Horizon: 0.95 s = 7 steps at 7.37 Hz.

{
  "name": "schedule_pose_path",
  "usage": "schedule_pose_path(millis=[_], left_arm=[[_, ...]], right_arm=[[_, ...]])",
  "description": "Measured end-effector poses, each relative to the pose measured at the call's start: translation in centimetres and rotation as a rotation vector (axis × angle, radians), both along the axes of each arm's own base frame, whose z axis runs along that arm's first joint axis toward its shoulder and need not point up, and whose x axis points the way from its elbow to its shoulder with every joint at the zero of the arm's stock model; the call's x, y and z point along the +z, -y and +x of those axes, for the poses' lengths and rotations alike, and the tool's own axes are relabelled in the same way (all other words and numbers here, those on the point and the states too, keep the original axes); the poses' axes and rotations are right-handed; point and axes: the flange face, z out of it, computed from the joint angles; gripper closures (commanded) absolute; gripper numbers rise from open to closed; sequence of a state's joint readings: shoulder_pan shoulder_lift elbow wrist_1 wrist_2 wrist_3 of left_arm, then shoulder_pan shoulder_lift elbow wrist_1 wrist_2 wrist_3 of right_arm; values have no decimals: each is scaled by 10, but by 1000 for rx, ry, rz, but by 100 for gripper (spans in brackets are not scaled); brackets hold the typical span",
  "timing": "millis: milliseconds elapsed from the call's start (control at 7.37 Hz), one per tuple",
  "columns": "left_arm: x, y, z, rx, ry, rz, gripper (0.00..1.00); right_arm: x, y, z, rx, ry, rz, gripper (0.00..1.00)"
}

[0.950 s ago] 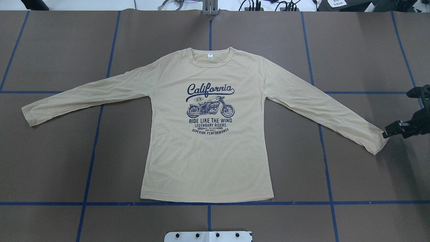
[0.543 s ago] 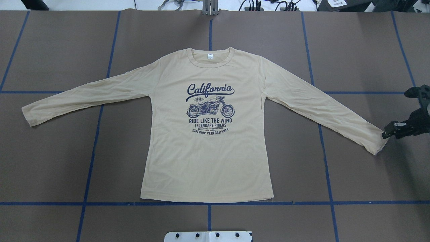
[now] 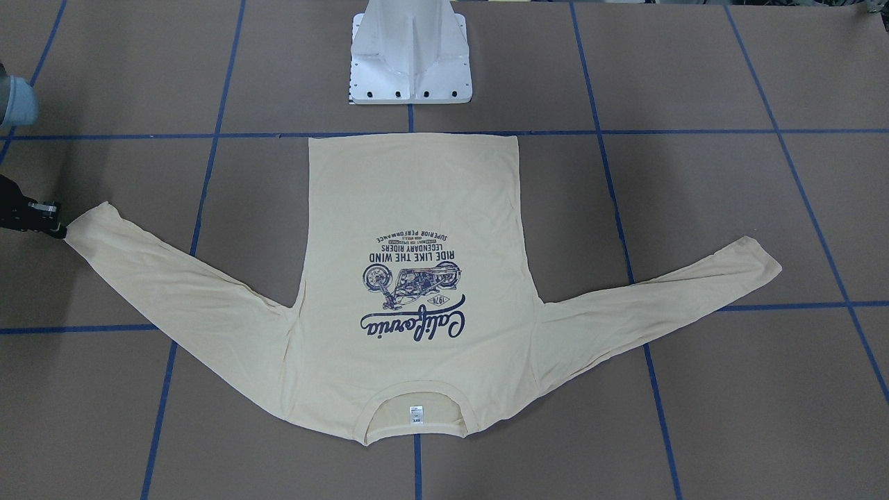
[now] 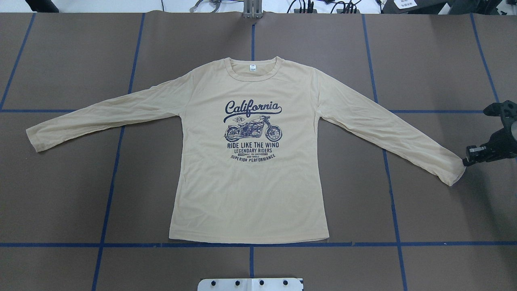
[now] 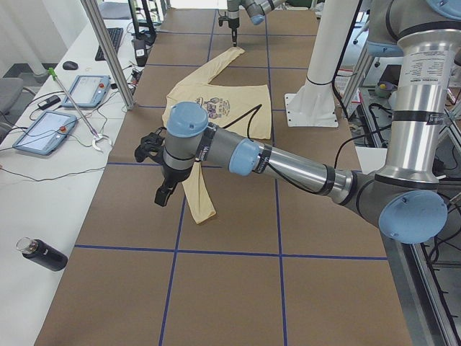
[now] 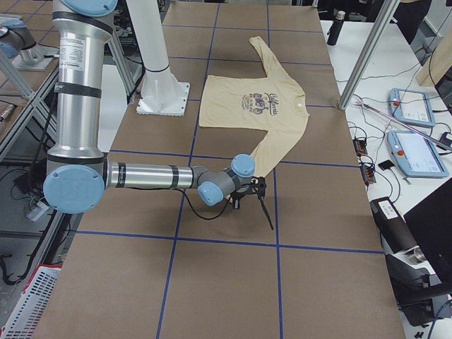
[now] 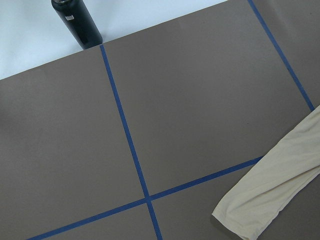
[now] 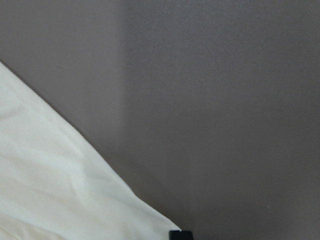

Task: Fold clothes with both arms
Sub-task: 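Lower the right gripper to the cuff of the nearest sleeve and grasp it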

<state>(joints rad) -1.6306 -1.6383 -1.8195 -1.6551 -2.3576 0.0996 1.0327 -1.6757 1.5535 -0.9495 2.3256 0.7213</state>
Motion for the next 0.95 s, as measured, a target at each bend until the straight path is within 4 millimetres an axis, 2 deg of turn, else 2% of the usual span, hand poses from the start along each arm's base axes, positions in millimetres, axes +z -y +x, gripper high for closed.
schedule_pose_path(millis=[407, 543, 678, 950], left_arm=[[-1, 0, 0, 0, 0, 1, 0], [-1, 0, 0, 0, 0, 1, 0], [-1, 0, 0, 0, 0, 1, 0], [-2, 0, 0, 0, 0, 4, 0]], right_arm=[[-44, -9, 3, 33, 68, -34, 100], [-47, -10, 4, 41, 72, -42, 55], [-40, -11, 5, 45, 63, -54, 35], [-20, -11, 8, 64, 31, -77, 31]])
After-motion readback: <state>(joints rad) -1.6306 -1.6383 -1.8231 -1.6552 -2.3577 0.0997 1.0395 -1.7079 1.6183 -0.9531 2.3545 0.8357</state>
